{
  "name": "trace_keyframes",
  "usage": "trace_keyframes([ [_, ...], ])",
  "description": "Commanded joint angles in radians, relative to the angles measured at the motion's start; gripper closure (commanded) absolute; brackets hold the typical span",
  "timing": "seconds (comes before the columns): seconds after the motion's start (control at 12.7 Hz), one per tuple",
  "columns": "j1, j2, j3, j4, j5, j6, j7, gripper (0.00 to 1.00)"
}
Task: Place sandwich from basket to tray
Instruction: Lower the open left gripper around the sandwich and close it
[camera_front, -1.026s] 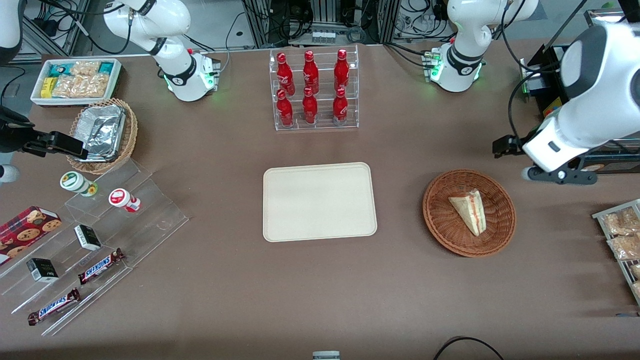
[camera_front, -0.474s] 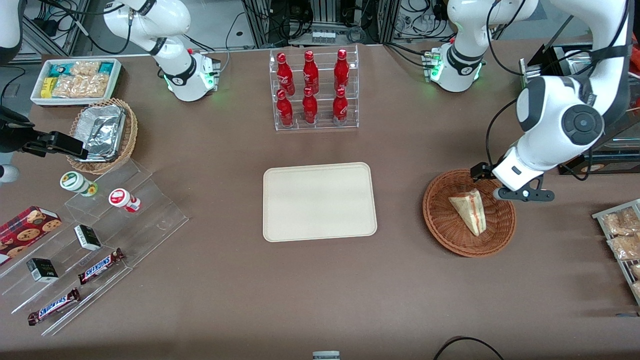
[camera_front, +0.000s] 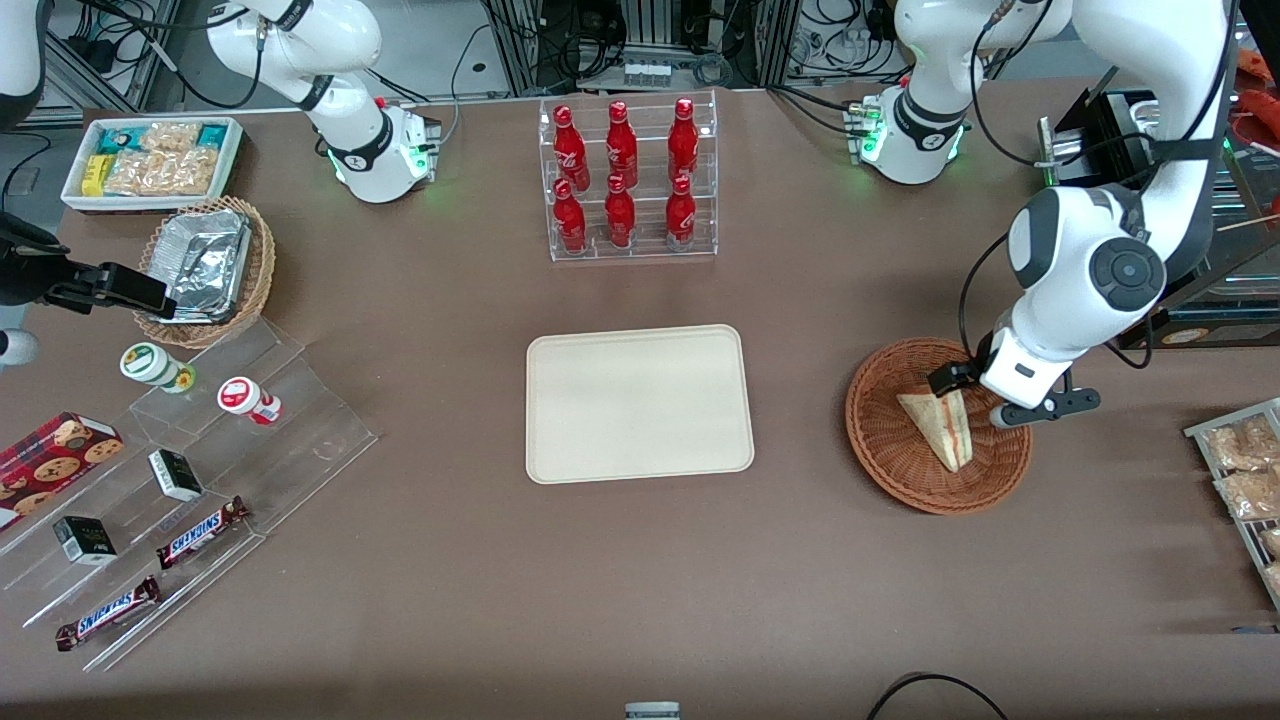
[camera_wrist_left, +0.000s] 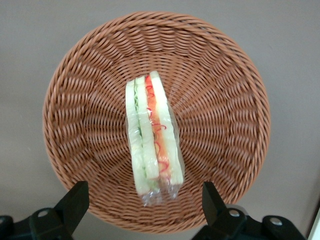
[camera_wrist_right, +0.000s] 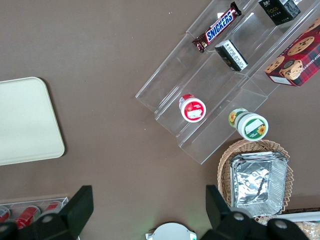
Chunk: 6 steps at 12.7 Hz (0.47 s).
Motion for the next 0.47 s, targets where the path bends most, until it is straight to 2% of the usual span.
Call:
trace_keyframes([
  [0.0,-0.002,0.014,-0.005,0.002,0.01,0.041,-0.183,0.0],
  [0.16,-0.002,0.031,-0.005,0.003,0.008,0.055,-0.259,0.0],
  [0.39,-0.004,0.052,-0.005,0.002,0.013,0.061,-0.257,0.0],
])
